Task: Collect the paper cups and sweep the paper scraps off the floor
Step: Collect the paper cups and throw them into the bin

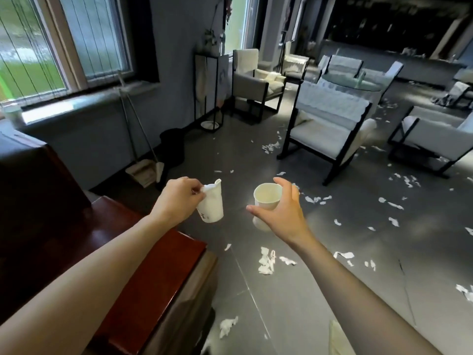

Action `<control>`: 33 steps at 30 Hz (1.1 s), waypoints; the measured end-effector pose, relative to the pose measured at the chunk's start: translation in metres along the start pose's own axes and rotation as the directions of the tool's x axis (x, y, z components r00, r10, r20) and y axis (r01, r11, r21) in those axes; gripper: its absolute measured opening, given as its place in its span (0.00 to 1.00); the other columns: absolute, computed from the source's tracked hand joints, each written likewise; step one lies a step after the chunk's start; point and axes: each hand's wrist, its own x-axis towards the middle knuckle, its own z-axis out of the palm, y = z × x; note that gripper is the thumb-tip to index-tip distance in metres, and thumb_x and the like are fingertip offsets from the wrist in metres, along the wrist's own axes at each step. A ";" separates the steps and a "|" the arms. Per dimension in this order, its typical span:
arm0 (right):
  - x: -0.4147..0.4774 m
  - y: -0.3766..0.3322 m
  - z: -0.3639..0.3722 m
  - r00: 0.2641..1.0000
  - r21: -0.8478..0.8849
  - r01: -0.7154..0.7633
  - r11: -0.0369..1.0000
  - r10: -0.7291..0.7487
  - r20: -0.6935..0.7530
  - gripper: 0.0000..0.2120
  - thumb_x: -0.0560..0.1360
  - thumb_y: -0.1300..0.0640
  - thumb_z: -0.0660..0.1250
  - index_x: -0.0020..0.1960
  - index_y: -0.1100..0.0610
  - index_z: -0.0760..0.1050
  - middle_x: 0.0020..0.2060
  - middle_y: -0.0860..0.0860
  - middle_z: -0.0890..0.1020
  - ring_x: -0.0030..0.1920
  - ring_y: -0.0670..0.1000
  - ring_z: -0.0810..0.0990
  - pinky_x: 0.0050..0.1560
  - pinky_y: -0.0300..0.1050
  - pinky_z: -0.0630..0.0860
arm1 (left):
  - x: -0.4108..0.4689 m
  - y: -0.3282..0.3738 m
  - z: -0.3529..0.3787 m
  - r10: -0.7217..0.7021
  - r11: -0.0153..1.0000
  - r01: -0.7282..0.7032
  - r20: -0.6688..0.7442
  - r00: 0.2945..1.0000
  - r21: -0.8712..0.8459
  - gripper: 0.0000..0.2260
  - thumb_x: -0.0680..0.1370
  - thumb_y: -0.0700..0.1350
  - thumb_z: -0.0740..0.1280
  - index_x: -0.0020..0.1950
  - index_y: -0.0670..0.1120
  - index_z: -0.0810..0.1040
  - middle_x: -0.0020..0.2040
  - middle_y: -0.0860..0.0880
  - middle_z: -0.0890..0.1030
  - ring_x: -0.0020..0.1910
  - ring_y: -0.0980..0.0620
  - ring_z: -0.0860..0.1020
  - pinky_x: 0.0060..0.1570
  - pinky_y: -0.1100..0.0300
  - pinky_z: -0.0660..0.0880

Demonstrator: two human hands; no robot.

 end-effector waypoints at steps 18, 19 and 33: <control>0.433 0.145 -0.043 0.927 0.058 0.135 0.989 -0.146 0.345 0.48 0.65 0.43 0.76 0.75 0.45 0.52 0.67 0.44 0.60 0.60 0.41 0.62 0.57 0.37 0.63 | 0.347 0.047 0.149 -0.187 0.979 0.195 -0.116 0.976 0.062 0.08 0.77 0.43 0.68 0.55 0.44 0.80 0.49 0.48 0.81 0.46 0.56 0.75 0.43 0.64 0.71; 0.455 0.145 -0.036 0.914 0.078 0.140 0.987 -0.160 0.373 0.48 0.64 0.43 0.76 0.75 0.44 0.52 0.65 0.42 0.61 0.60 0.41 0.63 0.55 0.35 0.63 | 0.361 0.042 0.150 -0.210 0.974 0.220 -0.135 0.968 0.059 0.08 0.77 0.43 0.68 0.54 0.44 0.81 0.49 0.49 0.81 0.45 0.56 0.76 0.43 0.63 0.71; 0.758 0.115 0.171 0.771 0.099 0.291 0.952 -0.294 0.565 0.46 0.65 0.42 0.76 0.74 0.47 0.54 0.64 0.45 0.59 0.58 0.43 0.62 0.58 0.39 0.64 | 0.615 -0.128 0.132 -0.481 0.865 0.502 -0.282 0.830 0.001 0.05 0.77 0.42 0.67 0.51 0.45 0.81 0.43 0.51 0.78 0.42 0.55 0.77 0.41 0.60 0.76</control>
